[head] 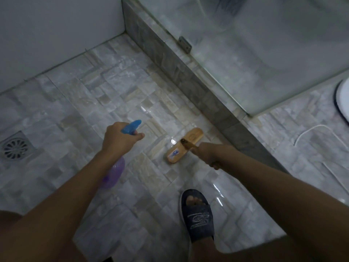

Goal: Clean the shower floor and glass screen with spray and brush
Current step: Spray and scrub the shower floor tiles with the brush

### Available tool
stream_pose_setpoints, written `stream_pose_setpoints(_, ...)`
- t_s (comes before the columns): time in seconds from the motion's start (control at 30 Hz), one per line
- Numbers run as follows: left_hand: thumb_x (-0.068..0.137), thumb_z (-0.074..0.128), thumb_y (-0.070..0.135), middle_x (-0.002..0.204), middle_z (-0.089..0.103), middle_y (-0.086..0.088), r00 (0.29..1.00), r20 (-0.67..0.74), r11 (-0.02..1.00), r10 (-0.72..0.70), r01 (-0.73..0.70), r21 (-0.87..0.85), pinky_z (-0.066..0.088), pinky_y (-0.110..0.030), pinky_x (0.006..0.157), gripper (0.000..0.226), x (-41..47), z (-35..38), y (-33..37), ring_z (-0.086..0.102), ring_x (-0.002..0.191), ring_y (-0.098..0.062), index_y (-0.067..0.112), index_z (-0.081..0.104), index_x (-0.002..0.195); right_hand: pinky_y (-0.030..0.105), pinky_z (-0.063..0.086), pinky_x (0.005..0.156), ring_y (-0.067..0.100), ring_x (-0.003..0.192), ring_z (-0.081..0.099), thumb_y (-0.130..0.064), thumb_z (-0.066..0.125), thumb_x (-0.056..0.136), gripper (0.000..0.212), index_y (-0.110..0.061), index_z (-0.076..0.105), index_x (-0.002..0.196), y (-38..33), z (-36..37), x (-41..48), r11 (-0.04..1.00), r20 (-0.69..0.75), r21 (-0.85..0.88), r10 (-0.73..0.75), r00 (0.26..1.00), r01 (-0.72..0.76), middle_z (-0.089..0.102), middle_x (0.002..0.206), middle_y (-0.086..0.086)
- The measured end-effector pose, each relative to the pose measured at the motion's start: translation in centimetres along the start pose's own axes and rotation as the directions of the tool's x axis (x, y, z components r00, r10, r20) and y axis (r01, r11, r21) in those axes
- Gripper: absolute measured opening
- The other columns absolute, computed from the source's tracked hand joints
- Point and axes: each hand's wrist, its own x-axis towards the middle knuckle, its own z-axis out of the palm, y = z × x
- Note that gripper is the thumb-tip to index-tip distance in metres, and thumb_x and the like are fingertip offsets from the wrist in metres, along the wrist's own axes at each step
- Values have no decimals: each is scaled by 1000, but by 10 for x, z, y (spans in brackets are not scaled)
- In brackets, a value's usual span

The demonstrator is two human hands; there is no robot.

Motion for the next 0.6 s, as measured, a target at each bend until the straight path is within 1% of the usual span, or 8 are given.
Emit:
stream_pose_setpoints(0.1,71,88,33,72,71,-8,1000,-15,1000,5,-5,-25,60,-40,74,28,1,-1,0,71,71,-25,12,69,71,26,43,46,19,52,48,-56,31,104,50,-13,46,124,-33,26,-4,983,24,-147,-104,994,106,56,86,10)
stream_pose_setpoints(0.17,71,88,31,70,71,-7,999,-39,999,4,-6,-42,60,-37,71,27,1,-2,0,71,69,-24,13,69,69,33,52,49,27,65,62,-51,26,107,56,-5,46,133,-59,42,-1,950,-26,-216,-235,972,224,61,104,18)
stream_pose_setpoints(0.23,71,88,28,66,69,-5,997,-70,998,11,-15,-54,56,-32,64,25,0,-3,0,68,63,-19,12,69,67,41,59,59,34,83,65,-44,22,110,56,-5,42,143,-88,49,5,918,-64,-217,-354,933,333,56,124,24)
stream_pose_setpoints(0.27,70,87,26,65,68,-3,996,-83,999,17,-22,-50,51,-28,61,23,0,-4,0,65,60,-16,13,69,67,41,58,56,33,80,64,-43,22,110,55,-7,41,146,-102,48,10,916,-92,-187,-377,922,356,54,127,24)
stream_pose_setpoints(0.33,69,88,26,65,68,-1,995,-97,999,16,-19,-34,47,-24,58,22,1,-5,-3,62,58,-12,14,69,67,34,51,46,25,66,60,-49,26,108,55,-10,45,141,-114,41,21,939,-131,-109,-338,932,325,57,120,20)
stream_pose_setpoints(0.4,70,88,29,66,68,-3,997,-80,999,23,-25,-22,50,-27,59,24,1,-5,-3,64,60,-15,15,69,67,34,53,51,27,68,64,-58,29,104,57,-12,46,134,-98,29,30,964,-125,-81,-262,957,254,59,107,13)
stream_pose_setpoints(0.47,72,88,30,67,69,-5,998,-58,999,23,-25,-34,57,-33,66,26,3,-5,-4,68,65,-20,13,68,67,39,60,58,29,71,67,-63,31,101,60,-13,46,131,-64,17,31,975,-119,-118,-205,972,191,61,107,14)
stream_pose_setpoints(0.6,72,88,32,71,71,-9,999,-19,996,27,-28,-80,60,-41,72,26,4,-5,-2,71,70,-28,12,71,70,43,62,65,32,75,70,-63,31,101,64,-6,45,126,5,14,20,978,-93,-177,-127,988,109,61,104,15)
